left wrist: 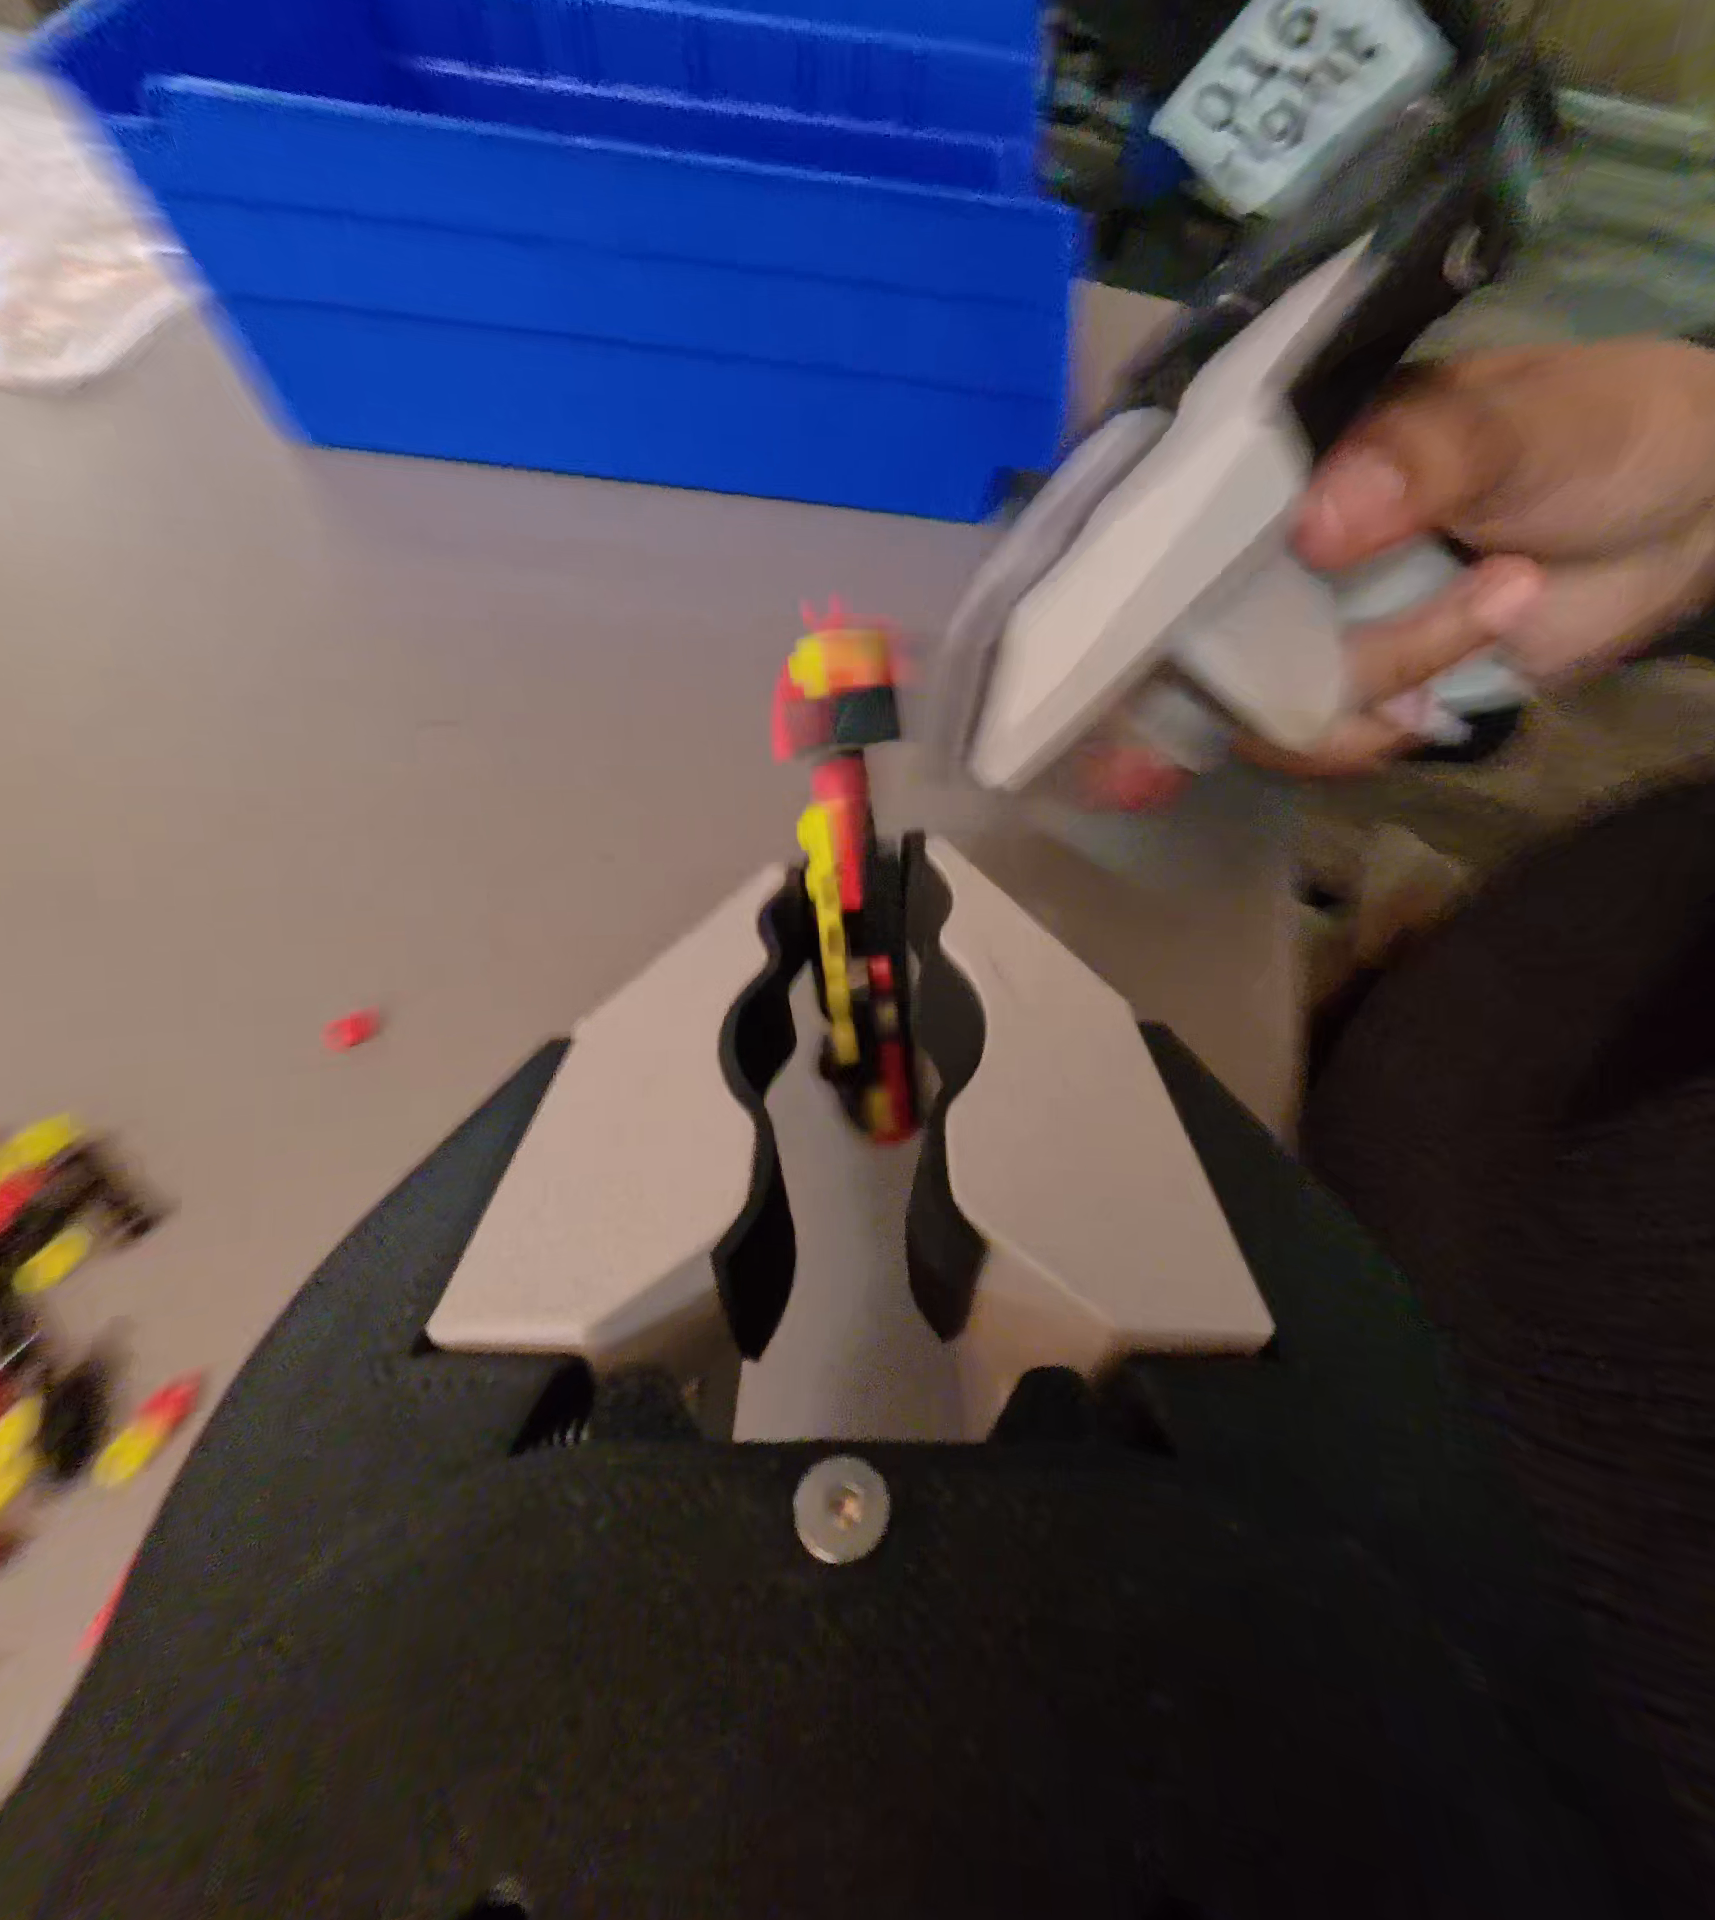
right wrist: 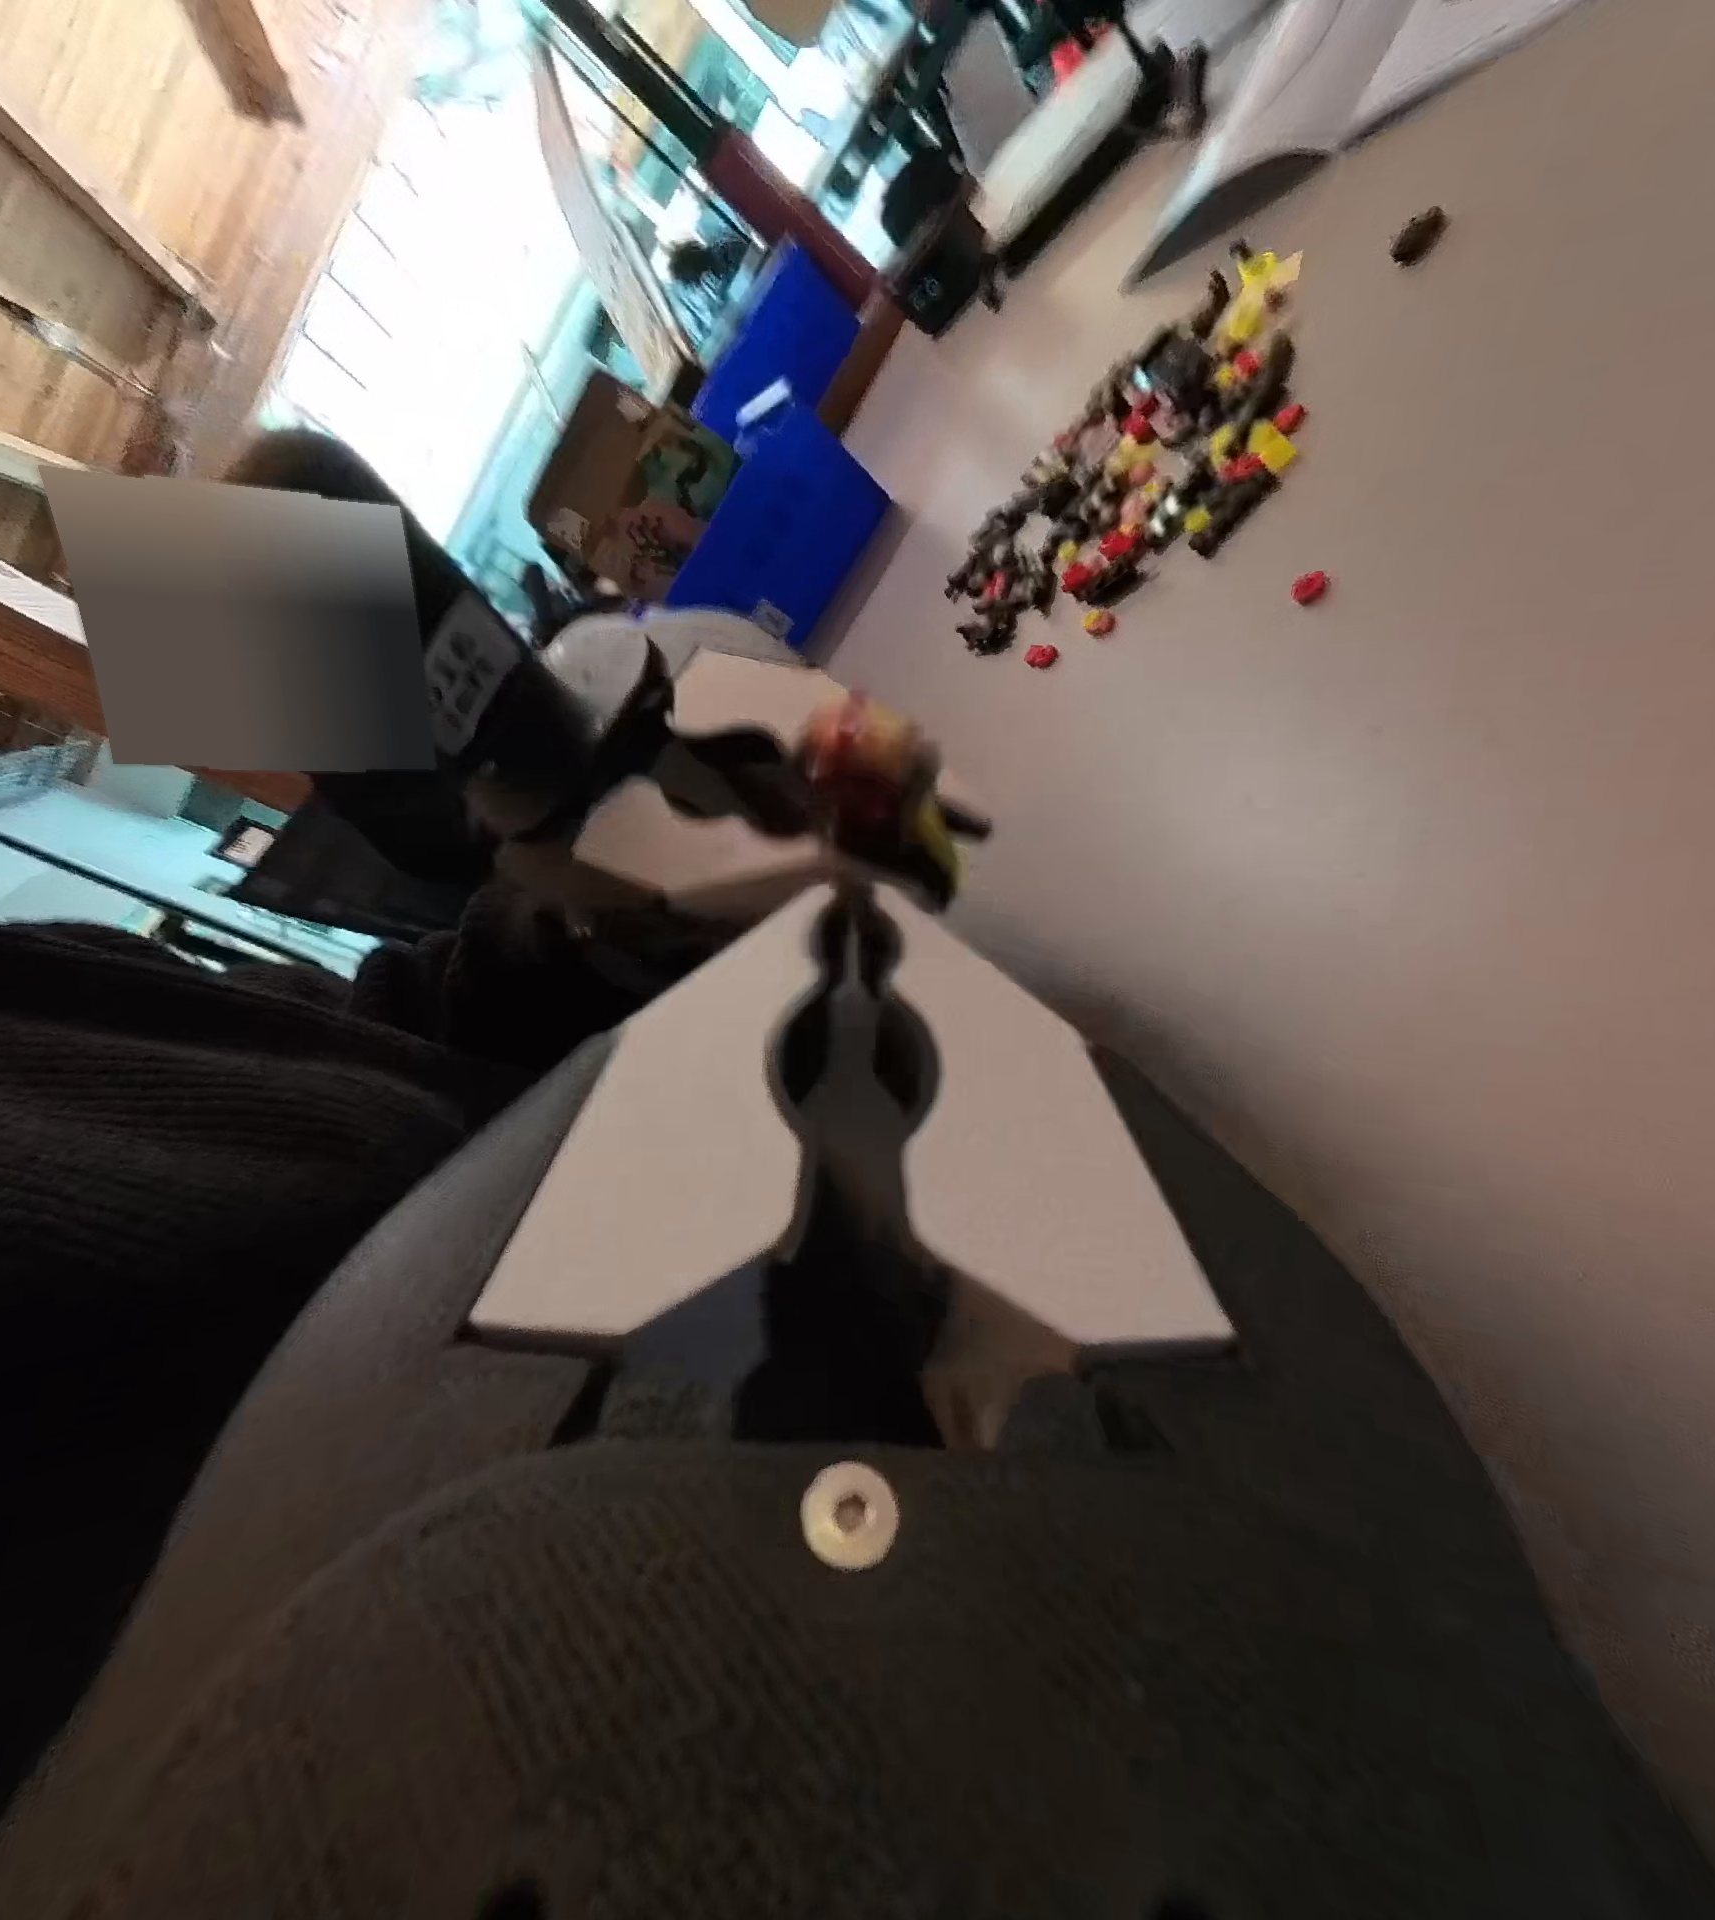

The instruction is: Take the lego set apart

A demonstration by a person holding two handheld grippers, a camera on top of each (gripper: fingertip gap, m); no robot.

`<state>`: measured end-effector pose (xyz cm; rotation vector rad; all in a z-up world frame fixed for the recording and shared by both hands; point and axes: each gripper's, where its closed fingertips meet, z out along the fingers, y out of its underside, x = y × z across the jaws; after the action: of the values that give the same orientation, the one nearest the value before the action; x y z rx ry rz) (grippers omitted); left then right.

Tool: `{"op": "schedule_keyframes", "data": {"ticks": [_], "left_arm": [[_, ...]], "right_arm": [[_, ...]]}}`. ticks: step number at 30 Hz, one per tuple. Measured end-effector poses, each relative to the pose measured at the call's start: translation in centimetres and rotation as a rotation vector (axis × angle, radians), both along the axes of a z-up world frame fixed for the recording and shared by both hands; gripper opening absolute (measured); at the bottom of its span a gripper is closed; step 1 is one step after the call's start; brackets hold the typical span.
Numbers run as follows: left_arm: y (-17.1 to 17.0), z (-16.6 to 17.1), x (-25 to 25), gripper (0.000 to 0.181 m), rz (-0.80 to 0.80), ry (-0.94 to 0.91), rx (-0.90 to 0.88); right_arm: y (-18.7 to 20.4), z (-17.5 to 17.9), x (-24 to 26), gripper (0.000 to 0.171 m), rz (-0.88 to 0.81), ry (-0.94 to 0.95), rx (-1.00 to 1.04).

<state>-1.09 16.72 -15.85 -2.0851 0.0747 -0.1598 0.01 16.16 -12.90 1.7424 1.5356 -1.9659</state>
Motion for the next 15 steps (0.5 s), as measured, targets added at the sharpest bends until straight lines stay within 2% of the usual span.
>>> {"op": "schedule_keyframes", "data": {"ticks": [2,3,4,6,8,10,13,15], "left_arm": [[-1.7,-0.6,-4.5,0.018,0.106,0.029,-0.024],[-2.2,-0.2,-5.2,0.017,0.111,-0.035,-0.002],[-2.2,0.5,-4.9,0.017,0.104,-0.077,0.029],[-1.6,0.8,-3.3,0.018,0.048,-0.077,0.030],[-1.5,-0.6,-1.5,0.018,-0.046,-0.046,-0.032],[-2.1,-2.3,-0.1,0.018,-0.144,-0.041,-0.108],[-2.6,-3.2,2.0,0.018,-0.252,-0.049,-0.164],[-3.1,-3.6,3.3,0.017,-0.317,-0.025,-0.192]], "right_arm": [[1.4,0.3,0.1,0.000,-0.027,0.085,0.096],[1.9,0.5,0.0,0.000,-0.041,0.128,0.185],[2.3,0.9,-0.3,0.012,-0.065,0.177,0.283],[1.9,1.4,-0.6,0.025,-0.048,0.297,0.475],[1.5,0.3,-0.5,0.033,-0.011,0.385,0.684],[0.7,-1.2,0.0,0.052,0.064,0.425,0.822],[-1.1,-2.7,1.0,0.059,0.192,0.427,0.867],[-1.8,-3.5,1.7,0.056,0.259,0.422,0.877]]}}
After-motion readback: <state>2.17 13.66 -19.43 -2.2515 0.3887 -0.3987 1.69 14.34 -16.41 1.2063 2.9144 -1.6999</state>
